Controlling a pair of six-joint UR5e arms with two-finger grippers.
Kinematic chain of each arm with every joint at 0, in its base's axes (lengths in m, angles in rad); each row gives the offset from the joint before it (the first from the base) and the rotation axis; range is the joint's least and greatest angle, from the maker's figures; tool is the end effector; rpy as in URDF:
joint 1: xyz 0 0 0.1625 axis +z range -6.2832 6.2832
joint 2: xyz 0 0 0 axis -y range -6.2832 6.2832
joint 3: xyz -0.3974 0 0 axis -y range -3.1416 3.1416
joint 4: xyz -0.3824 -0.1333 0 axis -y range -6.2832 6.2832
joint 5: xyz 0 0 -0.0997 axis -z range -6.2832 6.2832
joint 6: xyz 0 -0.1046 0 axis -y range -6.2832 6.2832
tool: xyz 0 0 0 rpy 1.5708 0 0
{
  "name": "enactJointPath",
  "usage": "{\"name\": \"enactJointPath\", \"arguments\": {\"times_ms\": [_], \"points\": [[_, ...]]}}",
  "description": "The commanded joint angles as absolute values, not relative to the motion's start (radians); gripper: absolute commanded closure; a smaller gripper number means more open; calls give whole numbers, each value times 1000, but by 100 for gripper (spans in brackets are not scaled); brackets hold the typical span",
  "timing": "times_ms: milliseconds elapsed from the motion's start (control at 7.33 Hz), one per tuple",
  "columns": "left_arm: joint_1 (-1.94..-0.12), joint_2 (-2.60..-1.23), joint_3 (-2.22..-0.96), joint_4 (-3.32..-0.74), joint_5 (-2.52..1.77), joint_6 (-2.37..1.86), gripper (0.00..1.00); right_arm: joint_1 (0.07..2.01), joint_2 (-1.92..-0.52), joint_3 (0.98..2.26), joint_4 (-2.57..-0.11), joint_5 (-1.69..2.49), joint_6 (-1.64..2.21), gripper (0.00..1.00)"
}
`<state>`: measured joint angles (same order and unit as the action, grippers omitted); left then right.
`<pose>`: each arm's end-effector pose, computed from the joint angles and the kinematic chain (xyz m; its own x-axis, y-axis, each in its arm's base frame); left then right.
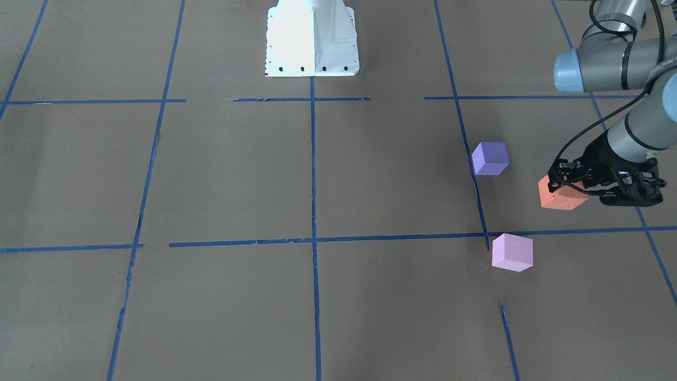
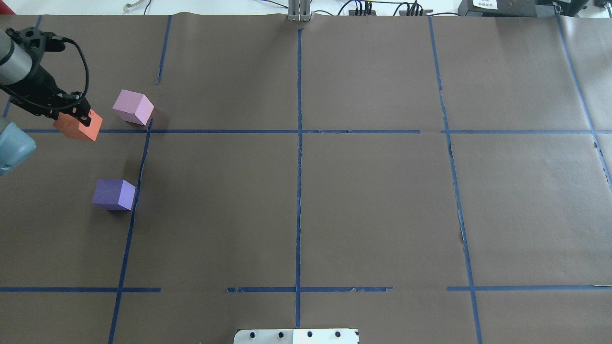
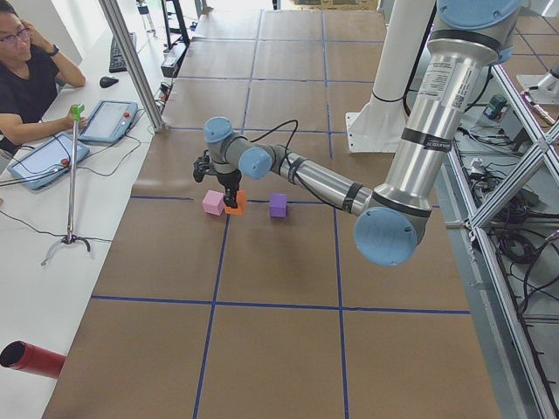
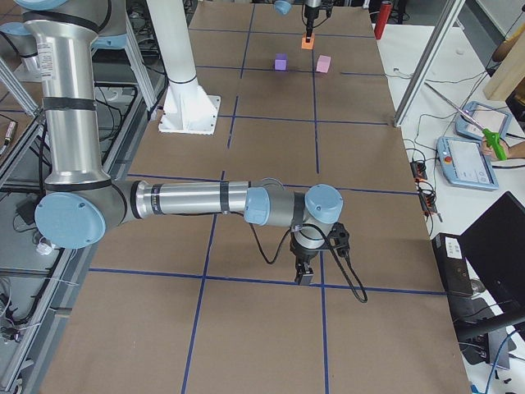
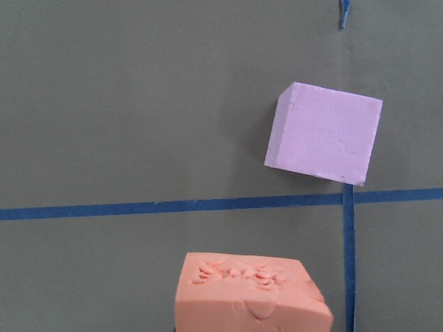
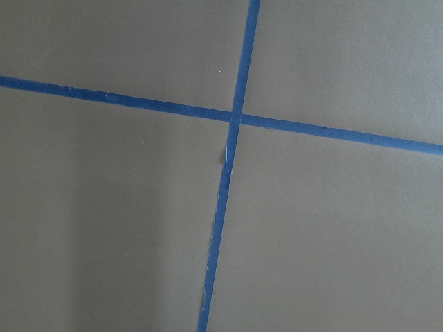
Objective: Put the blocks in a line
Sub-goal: 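Lower the orange cube between the pink and purple cubes with the left gripper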
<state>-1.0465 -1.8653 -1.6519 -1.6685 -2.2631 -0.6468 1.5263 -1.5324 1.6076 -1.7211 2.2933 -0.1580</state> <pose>0.2410 -0.5497 0.4287 0.6841 0.0442 -0.7281 -0.0418 0.9989 0.0214 0.0423 -0.4925 0.6166 0.7353 -0.1407 0.6630 0.1621 0.9863 0.0297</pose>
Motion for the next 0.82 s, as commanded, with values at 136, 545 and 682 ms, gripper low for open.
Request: {"name": "enactJointPath", "arguments": {"times_ms": [136,545,682], "points": [[-927,-1924,-1605,-1693,-2253,-755,100,1526,-1532,1608,-1721,2293,-158,0],[-913,-1921,-1508,-1804,-2238,-756,100,1526,-1532,1608,-1721,2293,-158,0],[-913,-1914,-1496,-1815,-2229,-756,100,1526,-1532,1608,-1721,2293,-158,0]]}}
